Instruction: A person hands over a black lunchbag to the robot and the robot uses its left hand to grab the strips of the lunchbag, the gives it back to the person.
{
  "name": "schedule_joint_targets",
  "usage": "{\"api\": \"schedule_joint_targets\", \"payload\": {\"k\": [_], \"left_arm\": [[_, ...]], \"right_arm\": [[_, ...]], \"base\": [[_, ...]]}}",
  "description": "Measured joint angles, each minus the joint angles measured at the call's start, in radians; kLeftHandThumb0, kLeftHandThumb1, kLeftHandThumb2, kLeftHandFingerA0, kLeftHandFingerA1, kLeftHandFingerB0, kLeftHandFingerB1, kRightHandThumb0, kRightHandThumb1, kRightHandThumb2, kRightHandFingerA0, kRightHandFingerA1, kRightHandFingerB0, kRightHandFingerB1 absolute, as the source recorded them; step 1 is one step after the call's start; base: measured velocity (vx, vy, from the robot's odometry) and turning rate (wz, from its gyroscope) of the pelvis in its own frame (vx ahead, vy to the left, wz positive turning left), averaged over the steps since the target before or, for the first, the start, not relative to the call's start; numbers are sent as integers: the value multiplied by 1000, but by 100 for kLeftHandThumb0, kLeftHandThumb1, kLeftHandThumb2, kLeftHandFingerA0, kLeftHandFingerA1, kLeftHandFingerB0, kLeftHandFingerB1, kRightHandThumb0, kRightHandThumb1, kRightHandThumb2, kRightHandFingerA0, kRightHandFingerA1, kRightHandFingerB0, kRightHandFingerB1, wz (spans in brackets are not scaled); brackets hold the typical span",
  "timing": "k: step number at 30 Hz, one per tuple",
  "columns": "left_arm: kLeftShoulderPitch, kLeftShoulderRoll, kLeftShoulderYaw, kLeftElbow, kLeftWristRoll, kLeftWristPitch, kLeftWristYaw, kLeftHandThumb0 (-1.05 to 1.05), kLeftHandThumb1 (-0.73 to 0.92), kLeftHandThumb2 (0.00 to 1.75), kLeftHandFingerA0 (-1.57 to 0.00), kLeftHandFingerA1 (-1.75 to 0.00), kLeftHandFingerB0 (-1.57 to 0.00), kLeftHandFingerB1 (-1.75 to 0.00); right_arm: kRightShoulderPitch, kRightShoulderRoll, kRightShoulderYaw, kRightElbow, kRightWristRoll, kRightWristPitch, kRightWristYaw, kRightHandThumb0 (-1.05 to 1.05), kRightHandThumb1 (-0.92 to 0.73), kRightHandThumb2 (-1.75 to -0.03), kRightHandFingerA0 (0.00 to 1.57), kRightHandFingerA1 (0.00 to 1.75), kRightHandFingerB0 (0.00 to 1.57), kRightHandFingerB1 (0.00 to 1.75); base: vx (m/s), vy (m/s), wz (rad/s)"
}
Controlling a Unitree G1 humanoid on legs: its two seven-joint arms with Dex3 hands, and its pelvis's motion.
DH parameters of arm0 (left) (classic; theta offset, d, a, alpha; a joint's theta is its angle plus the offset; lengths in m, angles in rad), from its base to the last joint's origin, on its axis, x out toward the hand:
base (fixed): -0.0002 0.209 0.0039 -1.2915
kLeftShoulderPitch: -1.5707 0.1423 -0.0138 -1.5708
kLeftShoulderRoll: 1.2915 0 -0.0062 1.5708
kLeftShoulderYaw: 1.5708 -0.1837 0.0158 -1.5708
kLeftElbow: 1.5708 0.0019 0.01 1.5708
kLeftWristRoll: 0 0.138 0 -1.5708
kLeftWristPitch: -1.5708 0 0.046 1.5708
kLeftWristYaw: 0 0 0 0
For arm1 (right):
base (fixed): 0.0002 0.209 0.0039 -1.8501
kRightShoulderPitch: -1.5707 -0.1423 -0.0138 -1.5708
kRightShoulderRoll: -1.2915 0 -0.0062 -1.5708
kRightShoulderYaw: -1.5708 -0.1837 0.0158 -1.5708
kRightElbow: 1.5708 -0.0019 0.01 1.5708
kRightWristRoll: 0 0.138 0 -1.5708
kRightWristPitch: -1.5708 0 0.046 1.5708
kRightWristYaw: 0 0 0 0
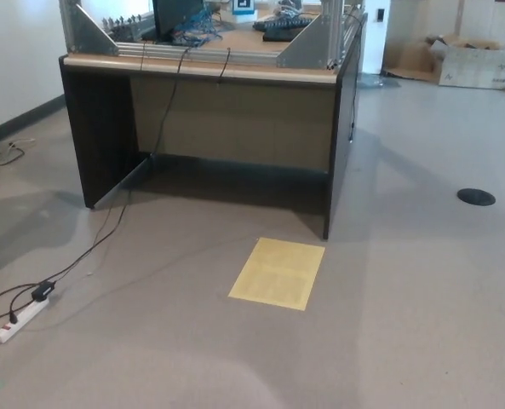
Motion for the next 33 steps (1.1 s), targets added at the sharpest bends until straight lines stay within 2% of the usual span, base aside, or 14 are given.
{"api": "schedule_joint_targets", "payload": {"k": [7, 8, 13, 15, 16, 17, 27, 33], "left_arm": [[-13, 31, 46, -89, -5, -113, 12, -25, 47, 57, -27, -34, -26, -32], [-14, 34, 50, -111, -6, -123, 12, -14, 39, 89, -11, -51, -11, -50], [-62, 44, 70, -336, -23, -138, 5, -16, 41, 90, -8, -50, -8, -50], [-83, 44, 70, -409, -28, -138, 0, -16, 41, 90, -6, -49, -6, -50], [-97, 44, 70, -457, -31, -137, -3, -31, 47, 58, -17, -31, -15, -32], [-106, 44, 70, -484, -32, -136, -5, -37, 46, 59, -17, -31, -14, -34], [-374, 43, 18, -884, -36, -48, -49, -36, 44, 59, -16, -32, -13, -33], [-588, 22, -49, -993, -28, 44, -76, -38, 42, 59, -15, -31, -11, -34]], "right_arm": [[-18, 0, -2, 8, -1, -76, -20, -39, -64, -59, 62, 47, 31, 31], [-19, 0, -3, 10, -1, -84, -23, -38, -64, -59, 62, 47, 31, 31], [-29, 0, -4, 25, -1, -118, -29, -41, -63, -59, 63, 47, 32, 31], [-31, 0, -4, 27, -1, -125, -31, -41, -64, -59, 63, 46, 31, 31], [-31, 0, -5, 29, -1, -129, -32, -40, -63, -59, 63, 47, 31, 31], [-31, 0, -5, 29, -1, -132, -32, -40, -64, -59, 60, 46, 31, 31], [-36, 0, -15, 44, -1, -176, -37, -39, -63, -58, 62, 47, 32, 31], [-37, 0, -24, 51, 1, -203, -40, -41, -64, -59, 60, 46, 30, 31]], "base": [[0, 0, 0], [0, 0, 0], [0, 0, 0], [0, 0, 0], [0, 0, 0], [0, 0, 0], [0, 0, 0], [0, 0, 0]]}}
